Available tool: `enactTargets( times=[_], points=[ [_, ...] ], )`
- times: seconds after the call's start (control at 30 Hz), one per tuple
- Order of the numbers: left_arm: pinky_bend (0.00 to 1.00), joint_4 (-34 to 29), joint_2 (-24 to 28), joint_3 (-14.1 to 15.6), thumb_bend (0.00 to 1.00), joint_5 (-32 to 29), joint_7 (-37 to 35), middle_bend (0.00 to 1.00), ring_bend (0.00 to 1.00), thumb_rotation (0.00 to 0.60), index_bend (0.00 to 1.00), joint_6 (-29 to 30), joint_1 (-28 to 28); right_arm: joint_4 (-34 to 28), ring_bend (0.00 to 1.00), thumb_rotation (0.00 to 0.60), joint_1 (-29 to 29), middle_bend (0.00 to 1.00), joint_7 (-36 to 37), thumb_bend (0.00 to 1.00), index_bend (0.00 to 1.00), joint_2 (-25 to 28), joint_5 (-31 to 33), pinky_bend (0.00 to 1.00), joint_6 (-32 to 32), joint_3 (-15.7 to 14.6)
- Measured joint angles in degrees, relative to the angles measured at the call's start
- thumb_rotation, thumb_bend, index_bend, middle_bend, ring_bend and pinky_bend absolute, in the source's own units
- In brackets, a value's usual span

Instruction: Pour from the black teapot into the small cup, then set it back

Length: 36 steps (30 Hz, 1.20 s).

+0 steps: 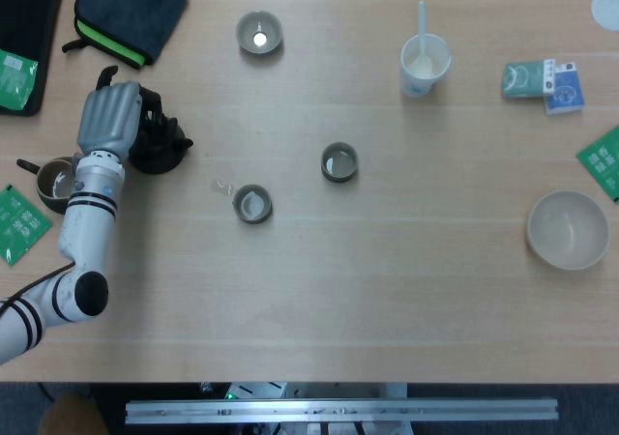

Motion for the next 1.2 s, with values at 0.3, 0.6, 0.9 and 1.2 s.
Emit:
enactTargets(
  times=[0.3,0.6,0.9,1.2],
  points=[
    [0.07,-6.9,4.7,0.4,0.36,-5.4,5.3,0.32,0.16,0.362,0.31,-2.2,-0.6,0.1,0.2,0.6,-0.1,0.29,0.4,0.12,0.31,0.0,-0.2,0.25,0.4,0.0],
    [0.07,-14.3,8.4,-0.1,0.36,-5.5,4.7,0.32,0.16,0.36,0.31,0.7,0.0,0.1,0.2,0.6,0.2,0.29,0.4,0.12,0.31,0.0,-0.5,0.25,0.4,0.1],
    [0.07,-20.9,12.4,-0.9,0.36,0.3,0.7,0.32,0.16,0.366,0.31,6.2,2.2,-0.3,0.2,0.6,0.4,0.29,0.2,0.12,0.31,0.1,-0.6,0.25,0.3,0.3],
    [0.07,-29.2,17.6,0.3,0.36,6.4,-0.6,0.32,0.16,0.582,0.31,14.5,6.6,-0.7,0.2,0.6,0.5,0.29,-0.5,0.12,0.31,0.3,-0.2,0.25,0.1,0.4]
  ],
)
